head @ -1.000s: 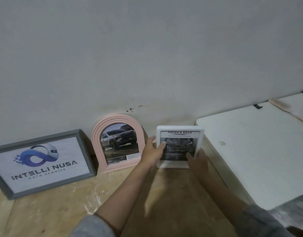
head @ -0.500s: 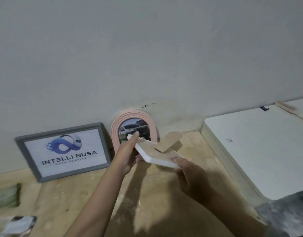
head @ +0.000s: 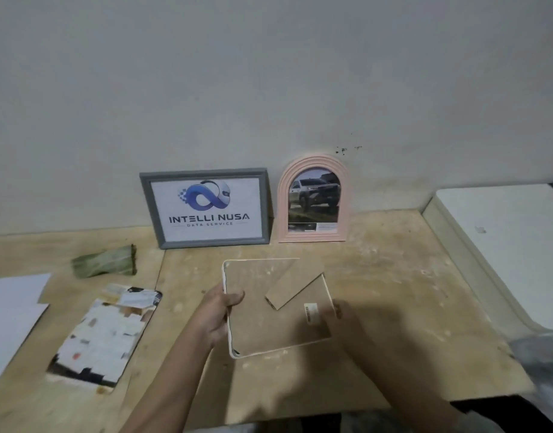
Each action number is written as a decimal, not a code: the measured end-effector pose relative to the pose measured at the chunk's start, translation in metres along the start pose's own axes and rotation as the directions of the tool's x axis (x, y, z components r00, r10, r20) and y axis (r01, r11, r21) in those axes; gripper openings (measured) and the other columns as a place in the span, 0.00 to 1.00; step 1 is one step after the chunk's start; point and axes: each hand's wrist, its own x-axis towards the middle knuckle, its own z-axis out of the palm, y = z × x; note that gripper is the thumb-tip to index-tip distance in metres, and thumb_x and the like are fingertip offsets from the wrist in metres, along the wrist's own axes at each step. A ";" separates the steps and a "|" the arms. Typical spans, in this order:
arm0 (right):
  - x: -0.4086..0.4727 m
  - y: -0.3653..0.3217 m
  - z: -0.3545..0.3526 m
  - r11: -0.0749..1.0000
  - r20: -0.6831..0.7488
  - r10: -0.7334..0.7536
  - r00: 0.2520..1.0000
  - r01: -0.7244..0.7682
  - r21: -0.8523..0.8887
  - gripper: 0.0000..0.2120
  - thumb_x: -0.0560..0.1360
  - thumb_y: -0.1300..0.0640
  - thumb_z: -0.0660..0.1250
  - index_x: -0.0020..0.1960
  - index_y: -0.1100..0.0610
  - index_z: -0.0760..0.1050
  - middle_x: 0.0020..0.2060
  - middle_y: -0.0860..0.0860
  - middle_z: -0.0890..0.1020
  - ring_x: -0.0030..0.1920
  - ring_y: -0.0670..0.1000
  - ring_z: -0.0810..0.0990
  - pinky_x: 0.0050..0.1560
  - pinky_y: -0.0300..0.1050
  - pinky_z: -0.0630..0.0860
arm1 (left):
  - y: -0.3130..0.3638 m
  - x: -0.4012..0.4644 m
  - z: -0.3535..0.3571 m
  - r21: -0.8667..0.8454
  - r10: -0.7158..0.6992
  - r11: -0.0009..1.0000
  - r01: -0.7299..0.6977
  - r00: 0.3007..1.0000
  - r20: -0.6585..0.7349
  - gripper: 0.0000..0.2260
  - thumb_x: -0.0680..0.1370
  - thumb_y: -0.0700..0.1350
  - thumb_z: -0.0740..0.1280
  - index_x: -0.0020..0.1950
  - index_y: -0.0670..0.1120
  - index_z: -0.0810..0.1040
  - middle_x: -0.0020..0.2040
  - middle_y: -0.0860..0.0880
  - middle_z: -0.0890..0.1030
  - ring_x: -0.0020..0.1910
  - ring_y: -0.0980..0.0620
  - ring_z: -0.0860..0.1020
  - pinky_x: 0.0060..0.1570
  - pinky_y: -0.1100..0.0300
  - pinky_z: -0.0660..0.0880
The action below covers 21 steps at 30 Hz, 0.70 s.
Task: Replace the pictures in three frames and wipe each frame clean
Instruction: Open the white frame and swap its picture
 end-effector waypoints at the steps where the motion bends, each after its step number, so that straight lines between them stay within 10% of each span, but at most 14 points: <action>1: -0.004 0.006 0.009 0.999 0.016 0.047 0.999 -0.046 -0.012 0.15 0.75 0.47 0.65 0.56 0.56 0.75 0.50 0.53 0.81 0.53 0.55 0.79 0.54 0.47 0.75 | -0.008 0.000 -0.006 0.035 0.001 0.999 0.000 1.000 -0.028 0.15 0.77 0.28 0.56 0.60 0.37 0.74 0.49 0.37 0.81 0.43 0.42 0.81 0.40 0.51 0.81; 6: -0.036 0.028 0.044 0.994 -0.013 0.030 0.999 -0.031 -0.105 0.27 0.75 0.51 0.67 0.70 0.59 0.65 0.63 0.54 0.74 0.62 0.56 0.73 0.61 0.45 0.69 | -0.047 0.007 -0.026 0.404 0.152 0.914 -0.042 0.958 -0.244 0.14 0.76 0.32 0.60 0.61 0.40 0.72 0.55 0.38 0.79 0.47 0.44 0.78 0.49 0.53 0.75; 12: -0.055 0.043 0.072 0.980 0.025 -0.063 0.998 0.067 -0.188 0.31 0.75 0.58 0.66 0.73 0.63 0.57 0.64 0.52 0.67 0.68 0.54 0.66 0.59 0.32 0.60 | -0.072 0.016 -0.047 0.755 0.386 0.634 -0.168 0.915 -0.120 0.23 0.74 0.38 0.63 0.69 0.46 0.66 0.57 0.45 0.74 0.60 0.43 0.71 0.59 0.55 0.68; 21: -0.056 0.044 0.081 0.917 0.155 -0.138 0.978 0.185 -0.353 0.35 0.78 0.60 0.61 0.75 0.66 0.41 0.75 0.60 0.41 0.76 0.56 0.40 0.73 0.43 0.45 | -0.077 0.044 -0.062 0.956 0.289 0.283 -0.073 0.957 -0.013 0.36 0.60 0.46 0.60 0.68 0.39 0.64 0.71 0.37 0.64 0.67 0.35 0.64 0.66 0.43 0.64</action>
